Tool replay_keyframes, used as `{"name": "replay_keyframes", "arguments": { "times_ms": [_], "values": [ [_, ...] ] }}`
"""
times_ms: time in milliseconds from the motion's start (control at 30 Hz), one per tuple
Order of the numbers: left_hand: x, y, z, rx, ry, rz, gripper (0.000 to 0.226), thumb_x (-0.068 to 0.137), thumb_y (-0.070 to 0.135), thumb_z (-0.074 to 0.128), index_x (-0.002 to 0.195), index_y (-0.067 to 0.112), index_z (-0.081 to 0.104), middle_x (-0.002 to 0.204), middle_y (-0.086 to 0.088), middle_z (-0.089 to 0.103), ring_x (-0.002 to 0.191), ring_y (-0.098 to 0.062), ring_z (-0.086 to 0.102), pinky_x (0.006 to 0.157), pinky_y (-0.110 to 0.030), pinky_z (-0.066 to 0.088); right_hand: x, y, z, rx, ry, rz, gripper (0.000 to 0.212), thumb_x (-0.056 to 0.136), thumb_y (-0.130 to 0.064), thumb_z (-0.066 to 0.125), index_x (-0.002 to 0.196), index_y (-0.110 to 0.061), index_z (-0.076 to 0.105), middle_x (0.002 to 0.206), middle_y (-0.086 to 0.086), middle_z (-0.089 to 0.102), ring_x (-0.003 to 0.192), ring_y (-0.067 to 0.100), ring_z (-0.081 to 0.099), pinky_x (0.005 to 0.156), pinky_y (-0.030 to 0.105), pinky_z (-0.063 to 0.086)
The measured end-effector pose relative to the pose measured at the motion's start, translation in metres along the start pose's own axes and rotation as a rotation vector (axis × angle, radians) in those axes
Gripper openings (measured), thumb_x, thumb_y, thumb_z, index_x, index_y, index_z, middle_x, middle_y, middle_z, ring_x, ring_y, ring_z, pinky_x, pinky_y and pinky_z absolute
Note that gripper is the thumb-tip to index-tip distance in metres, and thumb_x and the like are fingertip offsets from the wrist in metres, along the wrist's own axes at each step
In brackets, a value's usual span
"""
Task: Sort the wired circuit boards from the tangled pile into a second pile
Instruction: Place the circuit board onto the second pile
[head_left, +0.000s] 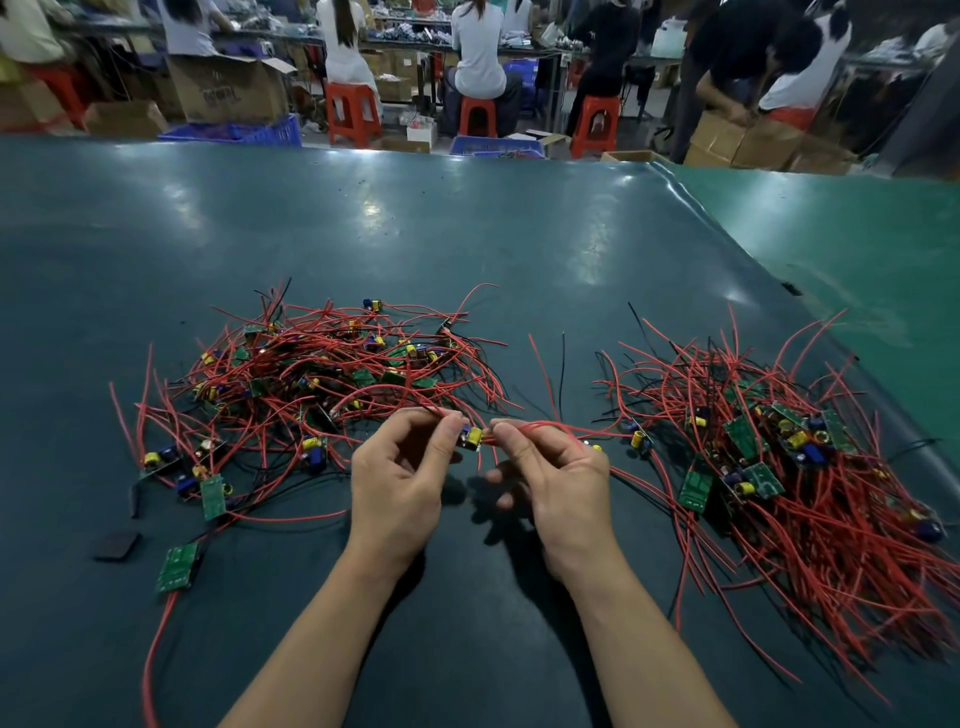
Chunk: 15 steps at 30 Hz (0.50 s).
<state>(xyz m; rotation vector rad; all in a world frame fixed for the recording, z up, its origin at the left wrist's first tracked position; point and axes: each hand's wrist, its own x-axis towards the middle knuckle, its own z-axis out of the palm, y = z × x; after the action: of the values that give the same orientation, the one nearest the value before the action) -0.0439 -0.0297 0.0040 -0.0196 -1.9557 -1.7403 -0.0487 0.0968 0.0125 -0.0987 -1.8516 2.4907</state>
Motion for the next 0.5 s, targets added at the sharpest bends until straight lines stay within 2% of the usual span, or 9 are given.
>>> {"name": "replay_keyframes", "arguments": {
  "times_ms": [167, 267, 300, 367, 433, 500],
  "values": [
    [0.0010, -0.0002, -0.0010, -0.072, 0.065, -0.034, 0.007, 0.087, 0.021, 0.066, 0.084, 0.015, 0.068, 0.079, 0.009, 0.072, 0.073, -0.006, 0.067, 0.070, -0.017, 0.052, 0.0030, 0.0009, -0.0024, 0.068, 0.021, 0.048, 0.009, 0.084, -0.011, 0.074, 0.075, -0.010, 0.074, 0.080, 0.011, 0.075, 0.047, 0.012, 0.057, 0.038, 0.019, 0.040],
    [0.0022, -0.0027, -0.0004, -0.126, 0.034, -0.096, 0.012, 0.089, 0.023, 0.063, 0.087, 0.012, 0.068, 0.079, 0.004, 0.073, 0.072, -0.008, 0.068, 0.068, -0.017, 0.052, 0.0018, -0.0002, -0.0048, 0.068, -0.003, 0.026, 0.006, 0.080, -0.013, 0.076, 0.075, -0.012, 0.076, 0.075, 0.008, 0.073, 0.047, 0.012, 0.057, 0.039, 0.019, 0.040],
    [0.0032, -0.0033, -0.0002, -0.166, 0.019, -0.135, 0.014, 0.091, 0.021, 0.061, 0.088, 0.009, 0.067, 0.081, 0.000, 0.075, 0.072, -0.011, 0.069, 0.068, -0.019, 0.054, 0.0000, -0.0017, -0.0059, 0.045, -0.053, 0.012, 0.002, 0.078, -0.015, 0.077, 0.077, -0.014, 0.078, 0.072, 0.005, 0.072, 0.049, 0.011, 0.058, 0.040, 0.019, 0.042],
    [0.0054, -0.0040, -0.0017, -0.299, 0.003, -0.214, 0.016, 0.097, 0.014, 0.054, 0.092, 0.004, 0.066, 0.084, -0.008, 0.075, 0.074, -0.018, 0.071, 0.069, -0.024, 0.057, -0.0039, -0.0044, -0.0084, -0.041, -0.233, 0.012, 0.009, 0.075, -0.015, 0.077, 0.083, -0.015, 0.080, 0.073, 0.002, 0.072, 0.058, 0.010, 0.061, 0.047, 0.018, 0.046],
    [0.0068, -0.0042, -0.0046, -0.402, 0.003, -0.261, 0.020, 0.100, 0.010, 0.050, 0.091, 0.005, 0.067, 0.078, -0.008, 0.074, 0.071, -0.019, 0.070, 0.066, -0.026, 0.057, -0.0067, -0.0059, -0.0080, -0.126, -0.378, 0.043, 0.017, 0.080, -0.002, 0.073, 0.086, -0.016, 0.080, 0.083, 0.003, 0.076, 0.066, 0.010, 0.064, 0.051, 0.020, 0.049],
    [0.0072, -0.0043, -0.0062, -0.414, -0.026, -0.271, 0.025, 0.099, 0.010, 0.050, 0.085, 0.011, 0.071, 0.071, -0.006, 0.070, 0.066, -0.017, 0.066, 0.064, -0.024, 0.054, -0.0066, -0.0032, -0.0072, -0.155, -0.362, 0.042, 0.028, 0.084, 0.010, 0.064, 0.086, -0.015, 0.078, 0.087, 0.007, 0.076, 0.066, 0.013, 0.064, 0.049, 0.023, 0.049]
  ]
}}
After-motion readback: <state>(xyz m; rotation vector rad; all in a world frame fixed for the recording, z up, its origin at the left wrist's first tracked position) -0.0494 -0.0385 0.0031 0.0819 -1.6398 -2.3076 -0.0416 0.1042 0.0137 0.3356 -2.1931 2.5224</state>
